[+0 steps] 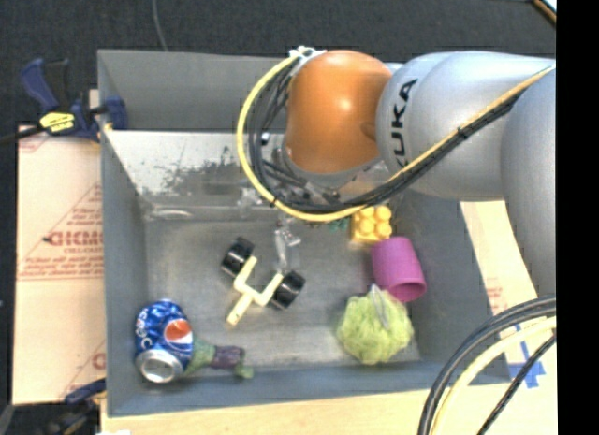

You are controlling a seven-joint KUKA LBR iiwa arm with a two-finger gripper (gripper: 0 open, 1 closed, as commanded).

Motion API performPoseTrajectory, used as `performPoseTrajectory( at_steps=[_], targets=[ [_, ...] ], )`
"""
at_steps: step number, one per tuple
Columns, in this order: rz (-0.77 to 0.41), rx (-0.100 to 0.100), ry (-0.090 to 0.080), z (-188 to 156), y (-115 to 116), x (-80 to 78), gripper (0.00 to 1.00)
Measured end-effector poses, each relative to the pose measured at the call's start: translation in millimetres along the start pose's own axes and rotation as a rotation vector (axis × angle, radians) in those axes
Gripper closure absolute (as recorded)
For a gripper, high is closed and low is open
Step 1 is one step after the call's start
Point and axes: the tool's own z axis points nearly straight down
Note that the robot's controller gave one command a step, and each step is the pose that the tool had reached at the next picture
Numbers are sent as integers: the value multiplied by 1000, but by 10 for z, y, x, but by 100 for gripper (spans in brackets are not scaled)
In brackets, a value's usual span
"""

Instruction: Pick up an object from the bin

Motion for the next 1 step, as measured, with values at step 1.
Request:
performPoseTrajectory(
  at_steps=[1],
  targets=[
    [-300, -6, 18, 648, 178, 115, 0]
  ],
)
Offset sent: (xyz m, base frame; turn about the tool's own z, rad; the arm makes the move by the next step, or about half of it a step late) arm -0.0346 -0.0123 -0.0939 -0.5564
